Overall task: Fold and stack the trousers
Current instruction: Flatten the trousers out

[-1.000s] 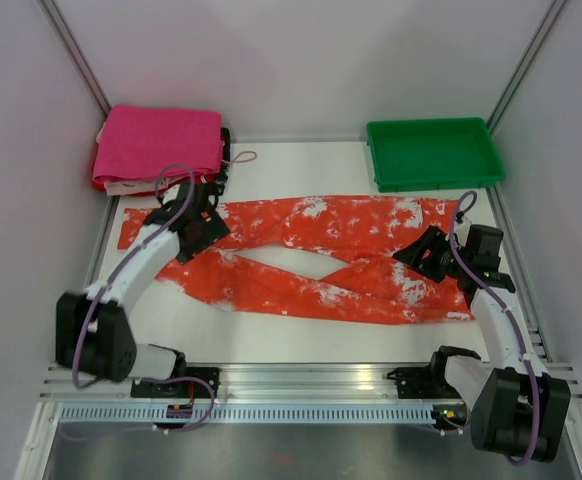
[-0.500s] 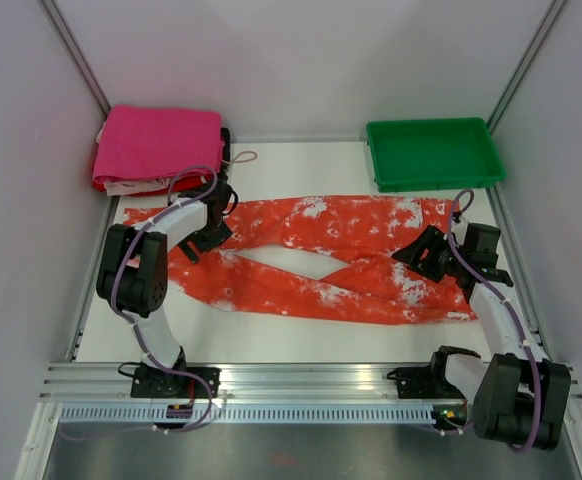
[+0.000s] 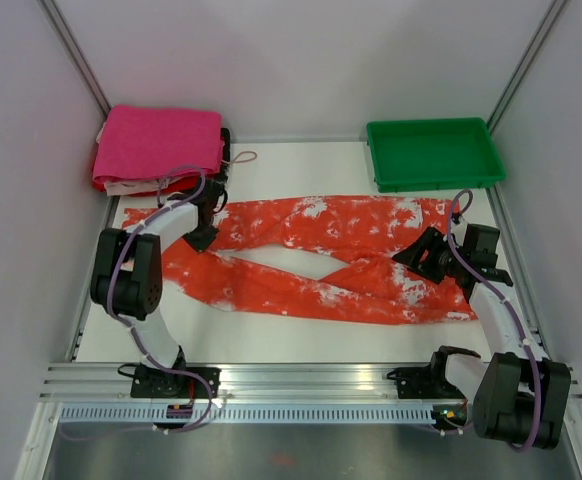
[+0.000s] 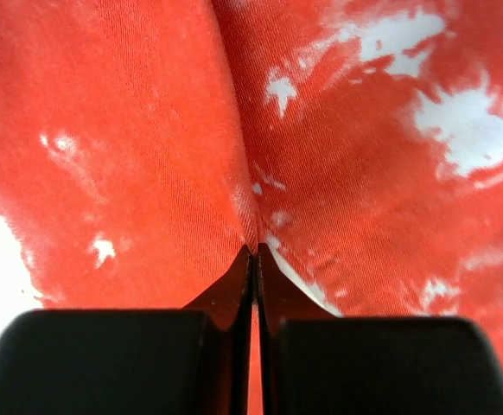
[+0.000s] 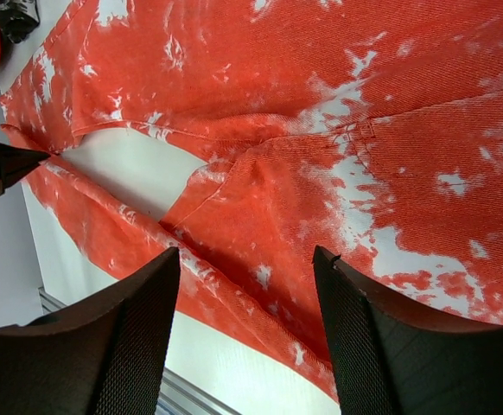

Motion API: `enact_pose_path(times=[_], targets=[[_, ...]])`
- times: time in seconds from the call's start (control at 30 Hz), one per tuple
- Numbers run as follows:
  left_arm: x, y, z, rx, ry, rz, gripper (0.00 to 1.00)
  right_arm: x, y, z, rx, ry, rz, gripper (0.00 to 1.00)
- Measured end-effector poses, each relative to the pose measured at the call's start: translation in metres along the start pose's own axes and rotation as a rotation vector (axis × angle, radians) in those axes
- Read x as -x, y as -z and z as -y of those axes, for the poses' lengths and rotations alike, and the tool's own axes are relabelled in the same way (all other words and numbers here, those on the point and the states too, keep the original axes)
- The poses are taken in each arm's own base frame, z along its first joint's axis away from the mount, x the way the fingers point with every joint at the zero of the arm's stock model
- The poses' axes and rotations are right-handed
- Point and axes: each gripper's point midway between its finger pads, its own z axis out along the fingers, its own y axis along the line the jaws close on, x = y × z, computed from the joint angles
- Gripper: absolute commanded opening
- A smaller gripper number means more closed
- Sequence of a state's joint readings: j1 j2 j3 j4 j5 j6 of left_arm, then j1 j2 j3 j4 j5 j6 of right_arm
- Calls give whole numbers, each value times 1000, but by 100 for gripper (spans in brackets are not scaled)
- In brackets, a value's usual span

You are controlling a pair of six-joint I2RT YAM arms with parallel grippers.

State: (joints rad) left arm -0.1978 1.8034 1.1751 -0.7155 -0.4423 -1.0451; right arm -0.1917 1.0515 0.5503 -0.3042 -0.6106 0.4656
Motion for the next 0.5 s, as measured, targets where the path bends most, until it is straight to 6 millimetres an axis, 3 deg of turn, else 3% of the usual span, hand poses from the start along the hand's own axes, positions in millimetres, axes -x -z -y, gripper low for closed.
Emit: enact_pose_path(times=[0.1,0.23,0.37,0.43,0.5], targets=[[12,21,3,-103,11,42,2,1,1,0,-2,3,6,69],[45,84,4,-359,76,195,2,2,4,-2,1,14,16,68],[70,141,-20,-580,193,375,2,0,7,-3,2,28,27,68],[72,155,-35,-663,242,449,2,-3,9,-3,2,32,32,68],[66,156,-53,-712,286,505,2,-6,10,-2,3,32,34,68]])
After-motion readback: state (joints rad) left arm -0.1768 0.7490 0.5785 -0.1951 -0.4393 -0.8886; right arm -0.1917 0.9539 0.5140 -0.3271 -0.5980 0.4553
